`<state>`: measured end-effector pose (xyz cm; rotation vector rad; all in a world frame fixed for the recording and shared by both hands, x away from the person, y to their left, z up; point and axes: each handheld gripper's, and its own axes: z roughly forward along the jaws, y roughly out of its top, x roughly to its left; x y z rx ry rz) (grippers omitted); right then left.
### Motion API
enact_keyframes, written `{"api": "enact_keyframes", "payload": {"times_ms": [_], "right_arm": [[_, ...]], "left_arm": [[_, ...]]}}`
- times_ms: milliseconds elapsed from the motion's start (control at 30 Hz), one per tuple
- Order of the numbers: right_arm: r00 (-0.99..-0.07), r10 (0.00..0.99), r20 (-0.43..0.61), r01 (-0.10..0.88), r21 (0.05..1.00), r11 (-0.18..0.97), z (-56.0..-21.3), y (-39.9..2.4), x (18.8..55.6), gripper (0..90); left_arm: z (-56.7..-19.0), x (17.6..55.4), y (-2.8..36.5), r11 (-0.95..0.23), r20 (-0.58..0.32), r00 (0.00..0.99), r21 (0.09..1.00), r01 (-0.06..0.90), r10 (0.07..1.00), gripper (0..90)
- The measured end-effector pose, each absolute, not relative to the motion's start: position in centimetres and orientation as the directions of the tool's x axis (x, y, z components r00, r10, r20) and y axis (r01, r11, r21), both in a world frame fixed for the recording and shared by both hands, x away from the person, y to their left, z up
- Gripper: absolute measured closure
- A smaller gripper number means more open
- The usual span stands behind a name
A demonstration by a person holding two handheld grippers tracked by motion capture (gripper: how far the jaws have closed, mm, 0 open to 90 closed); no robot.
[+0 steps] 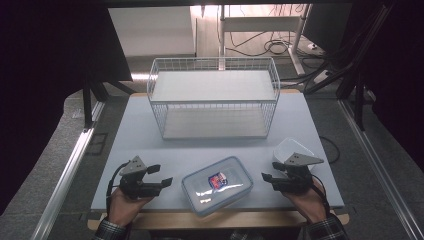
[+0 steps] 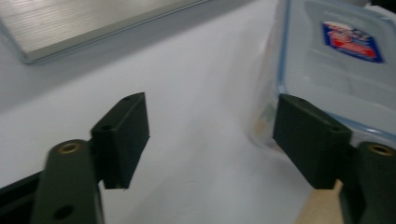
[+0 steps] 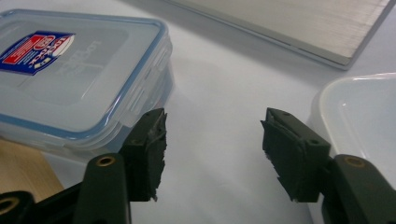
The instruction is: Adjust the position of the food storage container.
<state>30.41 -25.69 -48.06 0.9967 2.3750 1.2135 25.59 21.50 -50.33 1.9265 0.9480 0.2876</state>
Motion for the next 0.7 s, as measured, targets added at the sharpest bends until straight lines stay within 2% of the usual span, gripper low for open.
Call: {"api": "enact_keyframes", "payload": {"times_ms": [67, 133, 167, 333, 367, 400, 433, 467, 600, 700], "right_arm": [[-0.725, 0.687, 0.048, 0.447, 0.791, 0.417, -48.1, -25.6, 30.4, 44.1], [-0.734, 0.678, 0.050, 0.446, 0.788, 0.424, -48.1, -25.4, 30.3, 46.9], [-0.738, 0.673, 0.048, 0.443, 0.787, 0.429, -48.1, -25.3, 30.3, 48.5], [-0.764, 0.643, 0.049, 0.435, 0.775, 0.458, -48.1, -24.7, 29.9, 60.5], [-0.775, 0.630, 0.053, 0.438, 0.763, 0.476, -48.2, -24.4, 29.8, 67.4], [-0.775, 0.630, 0.053, 0.438, 0.763, 0.476, -48.2, -24.4, 29.8, 67.4], [-0.792, 0.608, 0.048, 0.435, 0.744, 0.508, -48.3, -24.0, 29.7, 75.1], [-0.792, 0.608, 0.048, 0.435, 0.744, 0.508, -48.3, -24.0, 29.7, 75.1], [-0.826, 0.562, 0.049, 0.420, 0.717, 0.556, -48.5, -23.5, 29.3, 88.0], [-0.841, 0.538, 0.049, 0.409, 0.709, 0.575, -48.6, -23.1, 29.2, 89.2]], "left_arm": [[-50.2, 25.0, 20.9, -0.271, -0.180, 0.686, 0.825, 0.496, 0.705, 37.1], [-50.2, 24.5, 20.2, -0.283, -0.178, 0.690, 0.820, 0.498, 0.701, 46.7], [-50.3, 24.3, 20.0, -0.287, -0.183, 0.693, 0.814, 0.504, 0.698, 46.7], [-50.5, 23.2, 19.0, -0.313, -0.190, 0.707, 0.797, 0.517, 0.681, 70.0], [-50.6, 23.0, 18.9, -0.331, -0.184, 0.710, 0.787, 0.521, 0.679, 80.5], [-50.6, 22.7, 18.7, -0.340, -0.181, 0.712, 0.781, 0.523, 0.678, 80.5], [-50.7, 22.4, 18.5, -0.347, -0.186, 0.717, 0.776, 0.526, 0.672, 88.4], [-50.8, 22.2, 18.3, -0.357, -0.190, 0.723, 0.769, 0.530, 0.665, 88.4], [-51.2, 21.3, 17.4, -0.401, -0.210, 0.754, 0.742, 0.537, 0.622, 90.0], [-51.4, 20.7, 16.4, -0.435, -0.221, 0.788, 0.733, 0.523, 0.575, 90.0]]}}
